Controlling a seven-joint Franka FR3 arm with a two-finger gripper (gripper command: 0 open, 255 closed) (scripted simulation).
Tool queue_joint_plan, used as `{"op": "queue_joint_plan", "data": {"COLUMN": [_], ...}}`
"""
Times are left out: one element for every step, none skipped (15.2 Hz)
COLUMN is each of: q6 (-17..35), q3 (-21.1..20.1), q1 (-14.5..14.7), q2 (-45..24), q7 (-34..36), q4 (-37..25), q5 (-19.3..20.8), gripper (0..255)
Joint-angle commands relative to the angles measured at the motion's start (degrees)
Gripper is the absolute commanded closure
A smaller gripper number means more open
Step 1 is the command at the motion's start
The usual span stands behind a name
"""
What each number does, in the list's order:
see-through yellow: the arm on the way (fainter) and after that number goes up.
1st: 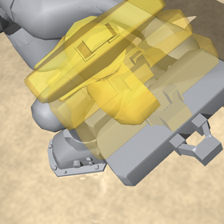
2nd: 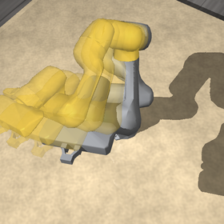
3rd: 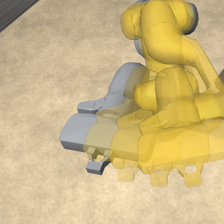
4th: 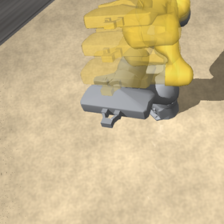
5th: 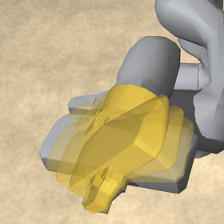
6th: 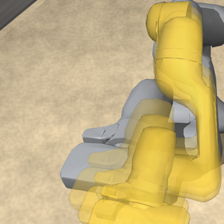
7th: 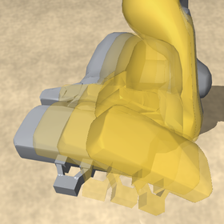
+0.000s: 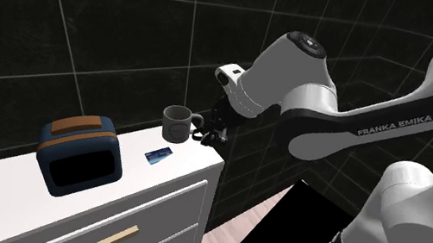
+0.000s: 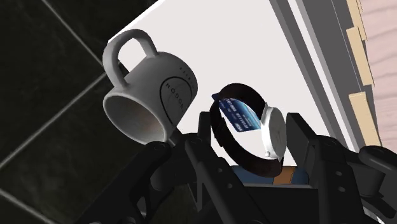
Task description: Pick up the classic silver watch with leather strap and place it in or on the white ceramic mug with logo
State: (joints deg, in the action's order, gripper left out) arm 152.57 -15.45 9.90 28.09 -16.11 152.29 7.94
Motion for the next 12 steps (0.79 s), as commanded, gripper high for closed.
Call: {"op": "queue_joint_plan", "data": {"q6": [-1.9,-2.8,-3.7,-4.6,-5.4,-6.3,-7.1,-7.2,-6.6,-6.0,-5.5,-5.1], "q3": [0.5,0.7,0.9,1.1,1.3,1.5,1.6,1.6,2.3,2.9,3.5,4.1], "q1": [0.4,0.6,0.8,1.0,1.1,1.3,1.4,1.4,0.7,0.1,-0.4,-0.9], "q2": [0.8,1.2,1.5,1.9,2.2,2.5,2.8,2.9,0.9,-1.0,-2.9,-4.8], "q7": [-0.7,-1.0,-1.3,-1.5,-1.8,-2.0,-2.2,-2.3,-3.1,-3.9,-4.8,-5.6], "q4": [-1.1,-1.6,-2.1,-2.6,-3.2,-3.7,-4.3,-4.3,-5.7,-7.1,-8.6,-10.1], "q5": [-0.5,-0.7,-0.9,-1.1,-1.3,-1.4,-1.6,-1.6,-1.2,-0.9,-0.6,-0.3], "gripper": [255,255,255,255,255,255,255,255,255,255,255,255]}}
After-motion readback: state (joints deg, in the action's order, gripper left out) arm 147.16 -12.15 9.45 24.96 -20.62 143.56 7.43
